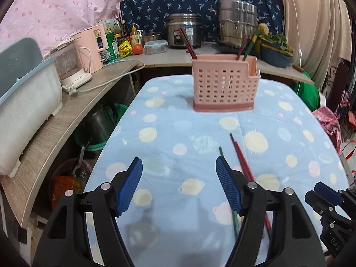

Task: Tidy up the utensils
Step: 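Withdraw both tools from the basket toward the remaining chopsticks, then grasp a red chopstick with the right tool while the left tool grasps a green chopstick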

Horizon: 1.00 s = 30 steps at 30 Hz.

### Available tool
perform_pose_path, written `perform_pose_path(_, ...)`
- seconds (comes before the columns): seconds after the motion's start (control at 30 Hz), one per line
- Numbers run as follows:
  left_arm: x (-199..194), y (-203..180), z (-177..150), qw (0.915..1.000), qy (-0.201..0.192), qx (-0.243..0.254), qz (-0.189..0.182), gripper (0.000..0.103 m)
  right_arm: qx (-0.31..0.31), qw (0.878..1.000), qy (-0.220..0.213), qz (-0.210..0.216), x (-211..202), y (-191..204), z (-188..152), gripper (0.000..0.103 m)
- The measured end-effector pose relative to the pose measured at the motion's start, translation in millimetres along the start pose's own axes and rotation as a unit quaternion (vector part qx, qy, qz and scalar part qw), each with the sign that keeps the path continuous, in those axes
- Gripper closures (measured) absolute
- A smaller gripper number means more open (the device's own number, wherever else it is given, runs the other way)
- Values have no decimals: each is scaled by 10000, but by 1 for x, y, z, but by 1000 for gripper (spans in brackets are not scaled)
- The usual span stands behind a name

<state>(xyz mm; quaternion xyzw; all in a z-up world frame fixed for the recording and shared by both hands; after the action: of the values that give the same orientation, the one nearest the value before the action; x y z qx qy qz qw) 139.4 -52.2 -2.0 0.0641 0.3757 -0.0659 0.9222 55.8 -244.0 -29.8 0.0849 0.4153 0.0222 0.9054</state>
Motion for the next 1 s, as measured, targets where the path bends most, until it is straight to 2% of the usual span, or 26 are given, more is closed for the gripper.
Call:
perform_pose_path(0.17, 1, -7, -29, 9997, 225, 70, -67, 34, -82, 9997, 222, 26, 11, 6, -27, 77)
perform_pose_path(0.37, 10, -15, -54, 9986, 491, 166, -131, 34, -108, 9986, 492, 130, 26, 15, -49, 77)
perform_pose_path(0.67, 21, -22, -85, 9954, 895, 199, -295, 34, -282, 9978, 591, 108, 36, 28, -60, 77)
perform_pose_path(0.77, 23, -24, -90, 9946, 953, 234, -331, 34, -357, 9975, 611, 28, 40, 31, -62, 79)
perform_pose_path(1.0, 24, -30, -100, 9930, 1056, 298, -439, 30, -471, 9970, 581, -190, 43, 29, -64, 95)
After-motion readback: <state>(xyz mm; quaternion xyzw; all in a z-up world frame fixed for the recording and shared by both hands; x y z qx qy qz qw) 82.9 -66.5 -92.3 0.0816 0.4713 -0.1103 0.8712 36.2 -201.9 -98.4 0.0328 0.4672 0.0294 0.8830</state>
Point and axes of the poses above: each gripper's, at about its wrist camera, not at the fingertips, and x roughly the way its jaws point, y to its left, z to its top, the point moved 4 cm from there along x, roughly the way its jaws point, and after that the axes turned 3 degrees about y, right-handed, at the moved point
